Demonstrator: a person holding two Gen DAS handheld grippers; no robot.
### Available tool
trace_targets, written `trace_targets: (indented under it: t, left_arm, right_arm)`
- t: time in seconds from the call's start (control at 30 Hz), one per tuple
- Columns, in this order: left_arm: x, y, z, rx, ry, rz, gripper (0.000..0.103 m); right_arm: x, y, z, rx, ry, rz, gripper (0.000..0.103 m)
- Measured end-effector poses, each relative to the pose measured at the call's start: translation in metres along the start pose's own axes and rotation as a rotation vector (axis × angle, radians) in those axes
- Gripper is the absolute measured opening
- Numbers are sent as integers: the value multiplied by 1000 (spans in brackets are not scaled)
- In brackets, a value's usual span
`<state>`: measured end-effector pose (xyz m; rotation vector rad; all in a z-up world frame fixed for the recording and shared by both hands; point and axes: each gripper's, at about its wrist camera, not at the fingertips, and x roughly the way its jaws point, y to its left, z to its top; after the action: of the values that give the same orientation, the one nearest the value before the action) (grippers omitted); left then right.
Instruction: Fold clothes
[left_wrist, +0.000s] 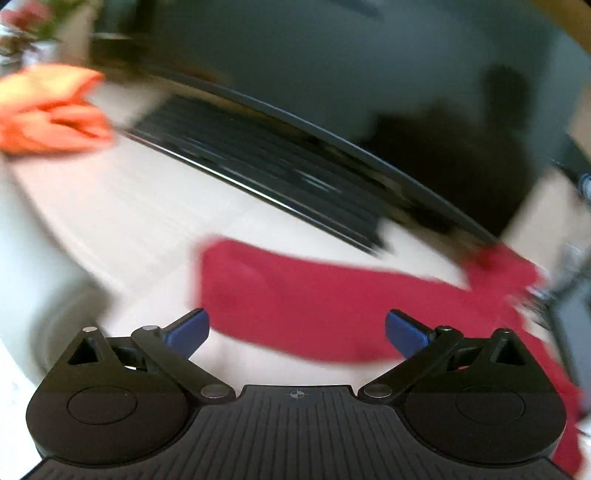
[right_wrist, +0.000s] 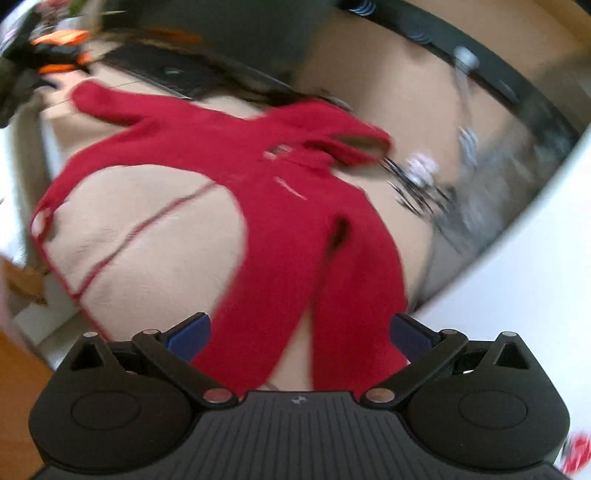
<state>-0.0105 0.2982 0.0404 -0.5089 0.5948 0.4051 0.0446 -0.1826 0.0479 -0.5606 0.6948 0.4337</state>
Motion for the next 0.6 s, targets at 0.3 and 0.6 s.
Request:
trace_targets:
  t: [0.3, 0.6]
  left_arm:
    - [36, 3, 12, 25, -17, 38, 83]
    - [69, 19, 27, -39, 88, -93, 94]
  right_arm:
    - [-7, -10, 16, 375, -213, 22, 103]
    - [80, -7, 43, 687, -160, 389, 103]
